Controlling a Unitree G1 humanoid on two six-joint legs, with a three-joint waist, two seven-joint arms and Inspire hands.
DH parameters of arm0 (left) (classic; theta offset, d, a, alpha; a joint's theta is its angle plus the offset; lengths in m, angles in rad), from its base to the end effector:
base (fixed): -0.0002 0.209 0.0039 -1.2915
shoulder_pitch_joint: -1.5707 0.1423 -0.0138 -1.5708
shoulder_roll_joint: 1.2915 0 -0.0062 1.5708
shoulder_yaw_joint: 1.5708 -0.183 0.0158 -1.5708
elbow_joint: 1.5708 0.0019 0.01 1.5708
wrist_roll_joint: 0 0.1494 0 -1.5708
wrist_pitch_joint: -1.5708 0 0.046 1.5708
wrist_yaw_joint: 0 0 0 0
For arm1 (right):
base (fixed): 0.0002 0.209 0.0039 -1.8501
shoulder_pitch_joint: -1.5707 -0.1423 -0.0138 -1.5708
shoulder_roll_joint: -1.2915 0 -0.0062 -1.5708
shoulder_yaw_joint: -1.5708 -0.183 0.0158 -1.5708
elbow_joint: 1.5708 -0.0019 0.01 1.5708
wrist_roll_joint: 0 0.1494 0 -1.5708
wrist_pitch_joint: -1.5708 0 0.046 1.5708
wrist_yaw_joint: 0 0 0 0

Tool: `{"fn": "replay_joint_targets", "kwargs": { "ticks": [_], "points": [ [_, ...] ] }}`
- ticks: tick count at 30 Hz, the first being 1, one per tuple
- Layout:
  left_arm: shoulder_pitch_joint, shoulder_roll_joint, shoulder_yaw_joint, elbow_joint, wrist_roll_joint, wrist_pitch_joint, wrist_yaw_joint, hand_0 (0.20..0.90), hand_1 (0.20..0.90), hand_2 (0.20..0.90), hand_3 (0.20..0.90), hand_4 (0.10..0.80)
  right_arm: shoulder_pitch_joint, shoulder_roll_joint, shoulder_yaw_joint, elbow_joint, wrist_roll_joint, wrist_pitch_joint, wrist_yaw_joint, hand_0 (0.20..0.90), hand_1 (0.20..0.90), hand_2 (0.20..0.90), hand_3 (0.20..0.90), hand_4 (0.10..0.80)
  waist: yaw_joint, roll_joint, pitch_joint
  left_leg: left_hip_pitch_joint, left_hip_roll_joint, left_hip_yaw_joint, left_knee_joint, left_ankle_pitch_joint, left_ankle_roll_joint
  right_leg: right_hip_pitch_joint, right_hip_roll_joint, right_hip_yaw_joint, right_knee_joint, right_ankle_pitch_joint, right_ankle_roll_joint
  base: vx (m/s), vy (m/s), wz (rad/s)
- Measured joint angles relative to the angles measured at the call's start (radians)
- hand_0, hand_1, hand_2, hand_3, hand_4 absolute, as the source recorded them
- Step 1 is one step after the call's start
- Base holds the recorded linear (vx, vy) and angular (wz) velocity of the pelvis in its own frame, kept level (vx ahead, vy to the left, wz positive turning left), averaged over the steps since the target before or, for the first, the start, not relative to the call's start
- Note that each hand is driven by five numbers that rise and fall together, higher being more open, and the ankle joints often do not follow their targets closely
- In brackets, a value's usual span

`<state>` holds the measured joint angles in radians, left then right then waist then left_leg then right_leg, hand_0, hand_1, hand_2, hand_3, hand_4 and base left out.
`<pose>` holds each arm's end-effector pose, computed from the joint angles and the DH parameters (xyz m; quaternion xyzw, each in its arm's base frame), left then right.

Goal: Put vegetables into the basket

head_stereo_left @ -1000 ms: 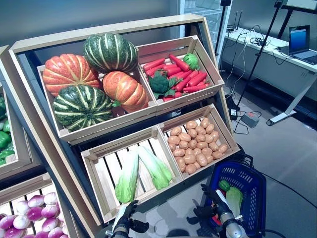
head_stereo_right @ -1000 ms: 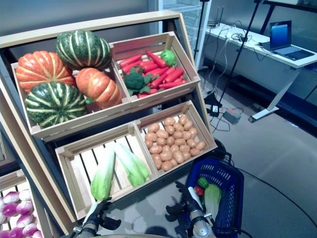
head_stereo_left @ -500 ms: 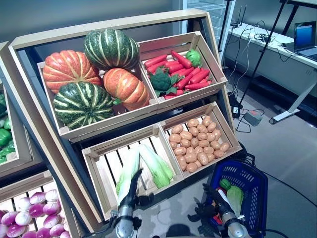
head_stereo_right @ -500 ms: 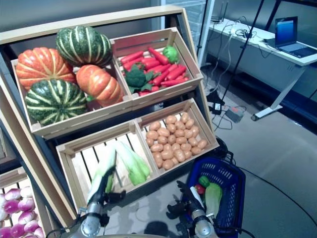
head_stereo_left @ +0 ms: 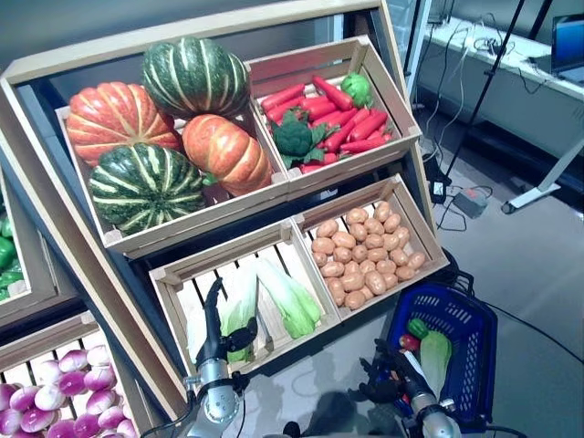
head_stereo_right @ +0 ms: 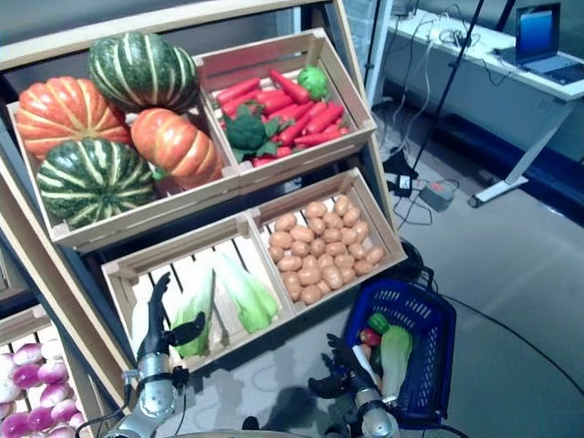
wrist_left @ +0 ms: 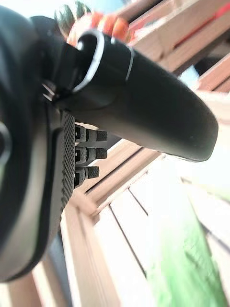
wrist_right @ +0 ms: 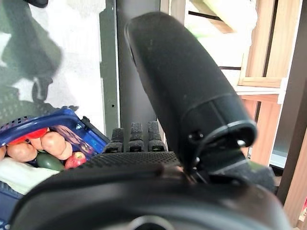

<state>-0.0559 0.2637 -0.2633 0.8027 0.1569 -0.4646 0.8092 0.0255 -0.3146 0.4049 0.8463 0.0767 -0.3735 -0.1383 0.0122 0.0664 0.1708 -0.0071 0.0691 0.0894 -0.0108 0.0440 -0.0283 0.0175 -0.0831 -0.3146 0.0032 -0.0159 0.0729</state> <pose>0.1718 0.1853 -0.0678 0.2591 0.0549 0.2328 0.9358 0.1328 -0.1944 -0.0902 -0.1817 0.2601 0.0684 0.9459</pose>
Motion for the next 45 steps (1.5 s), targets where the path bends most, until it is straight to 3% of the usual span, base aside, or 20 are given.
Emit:
{"fn": "replay_joint_targets", "kwargs": {
  "ticks": [3, 4, 6, 10, 19, 28, 45],
  "points": [
    [-0.167, 0.008, -0.006, 0.031, -0.031, 0.044, 0.050, 0.900, 0.900, 0.900, 0.900, 0.800, -0.119, -0.032, 0.005, 0.013, 0.025, 0.002, 0.000, 0.900, 0.900, 0.900, 0.900, 0.800, 0.002, -0.004, 0.113, -0.107, 0.000, 0.002, 0.083, 0.006, 0.005, -0.123, -0.018, 0.004, 0.132, -0.028, -0.012, -0.295, 0.116, 0.08],
    [-0.229, 0.026, -0.013, 0.037, -0.054, 0.059, 0.081, 0.900, 0.900, 0.900, 0.900, 0.800, -0.165, -0.037, 0.017, 0.010, 0.054, 0.002, 0.001, 0.900, 0.900, 0.900, 0.900, 0.800, 0.000, -0.029, 0.155, -0.158, -0.012, 0.026, 0.138, 0.003, 0.005, -0.208, -0.056, 0.012, 0.268, -0.086, -0.016, -0.121, 0.097, 0.08],
    [-0.308, 0.053, -0.013, 0.042, -0.084, 0.084, 0.109, 0.900, 0.900, 0.900, 0.900, 0.800, -0.226, -0.040, 0.035, 0.001, 0.079, 0.002, 0.001, 0.900, 0.900, 0.900, 0.900, 0.800, -0.012, -0.075, 0.210, -0.213, -0.026, 0.053, 0.201, -0.019, 0.016, -0.311, -0.097, 0.037, 0.430, -0.155, -0.029, -0.137, 0.095, 0.07],
    [-0.355, 0.072, 0.013, 0.042, -0.155, 0.091, 0.123, 0.900, 0.900, 0.900, 0.900, 0.800, -0.251, -0.046, 0.042, -0.053, 0.092, 0.002, 0.001, 0.900, 0.900, 0.900, 0.900, 0.800, -0.027, -0.094, 0.267, -0.344, -0.018, 0.053, 0.386, -0.094, 0.011, -0.428, -0.127, 0.061, 0.599, -0.222, -0.046, -0.107, 0.054, 0.04],
    [-0.414, 0.123, 0.094, 0.048, -0.303, 0.114, 0.096, 0.900, 0.900, 0.900, 0.900, 0.800, -0.272, -0.081, 0.044, -0.079, 0.100, 0.002, 0.001, 0.900, 0.900, 0.900, 0.900, 0.800, -0.037, -0.097, 0.307, -0.521, 0.037, 0.053, 0.623, -0.167, -0.022, -0.594, -0.125, 0.071, 0.810, -0.301, -0.096, -0.048, 0.060, -0.03],
    [-0.504, 0.164, 0.121, 0.081, -0.375, 0.161, 0.079, 0.900, 0.900, 0.900, 0.900, 0.800, -0.276, -0.119, 0.043, -0.130, 0.129, 0.029, -0.002, 0.900, 0.900, 0.900, 0.900, 0.800, -0.053, -0.110, 0.324, -0.599, 0.072, 0.053, 0.748, -0.218, -0.033, -0.673, -0.114, 0.085, 0.913, -0.340, -0.118, 0.010, 0.052, -0.07],
    [-0.638, 0.256, 0.120, 0.170, -0.475, 0.276, 0.006, 0.900, 0.900, 0.900, 0.900, 0.800, -0.306, -0.138, 0.044, -0.147, 0.140, 0.053, -0.005, 0.900, 0.900, 0.900, 0.900, 0.800, -0.082, -0.118, 0.342, -0.700, 0.088, 0.046, 0.842, -0.251, -0.029, -0.761, -0.108, 0.092, 0.976, -0.357, -0.119, 0.012, 0.019, 0.00]
  ]
}}
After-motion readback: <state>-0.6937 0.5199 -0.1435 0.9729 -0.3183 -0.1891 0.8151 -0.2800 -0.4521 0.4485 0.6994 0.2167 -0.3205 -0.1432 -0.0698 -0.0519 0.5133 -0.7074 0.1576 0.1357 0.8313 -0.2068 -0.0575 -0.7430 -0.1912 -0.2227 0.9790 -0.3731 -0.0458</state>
